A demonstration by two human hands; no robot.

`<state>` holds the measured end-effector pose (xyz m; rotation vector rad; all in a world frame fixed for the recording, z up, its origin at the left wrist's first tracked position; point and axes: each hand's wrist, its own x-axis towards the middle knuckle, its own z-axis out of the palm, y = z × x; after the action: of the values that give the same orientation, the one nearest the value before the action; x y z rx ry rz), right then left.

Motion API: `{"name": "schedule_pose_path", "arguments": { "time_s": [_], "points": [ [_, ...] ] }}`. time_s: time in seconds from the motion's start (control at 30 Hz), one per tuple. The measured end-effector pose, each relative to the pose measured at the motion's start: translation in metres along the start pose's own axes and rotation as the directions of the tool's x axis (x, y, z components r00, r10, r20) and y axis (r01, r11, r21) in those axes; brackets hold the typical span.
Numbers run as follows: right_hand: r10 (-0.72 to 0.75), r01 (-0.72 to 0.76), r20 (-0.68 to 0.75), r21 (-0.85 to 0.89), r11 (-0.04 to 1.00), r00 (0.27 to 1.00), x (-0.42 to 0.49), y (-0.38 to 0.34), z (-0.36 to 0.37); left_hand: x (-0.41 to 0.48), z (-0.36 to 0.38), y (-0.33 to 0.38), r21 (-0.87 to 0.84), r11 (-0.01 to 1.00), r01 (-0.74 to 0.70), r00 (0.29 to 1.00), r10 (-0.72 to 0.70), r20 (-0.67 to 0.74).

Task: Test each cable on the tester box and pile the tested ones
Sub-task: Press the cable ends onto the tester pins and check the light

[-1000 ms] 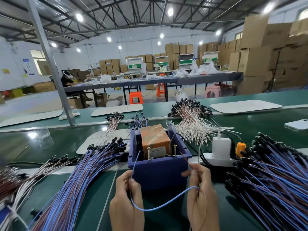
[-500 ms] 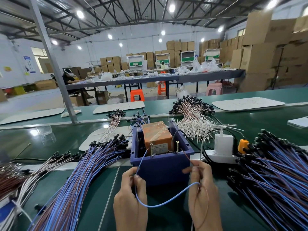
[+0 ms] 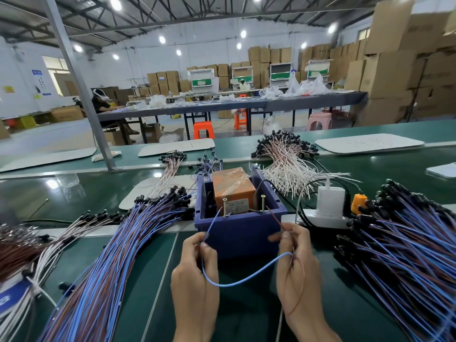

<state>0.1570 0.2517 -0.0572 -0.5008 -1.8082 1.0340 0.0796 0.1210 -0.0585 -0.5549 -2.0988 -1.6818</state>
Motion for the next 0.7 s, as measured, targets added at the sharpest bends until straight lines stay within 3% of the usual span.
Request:
{"name": "schedule_pose_path", "arguments": {
  "time_s": [0.7],
  "points": [
    [-0.029,0.029,0.001,-0.006,1.0,1.0,-0.0012,-0.0003,0.0002,-0.0013,-0.0022,-0.0019,0.02,1.0,-0.019,0.999,0.019,0.032]
  ]
}}
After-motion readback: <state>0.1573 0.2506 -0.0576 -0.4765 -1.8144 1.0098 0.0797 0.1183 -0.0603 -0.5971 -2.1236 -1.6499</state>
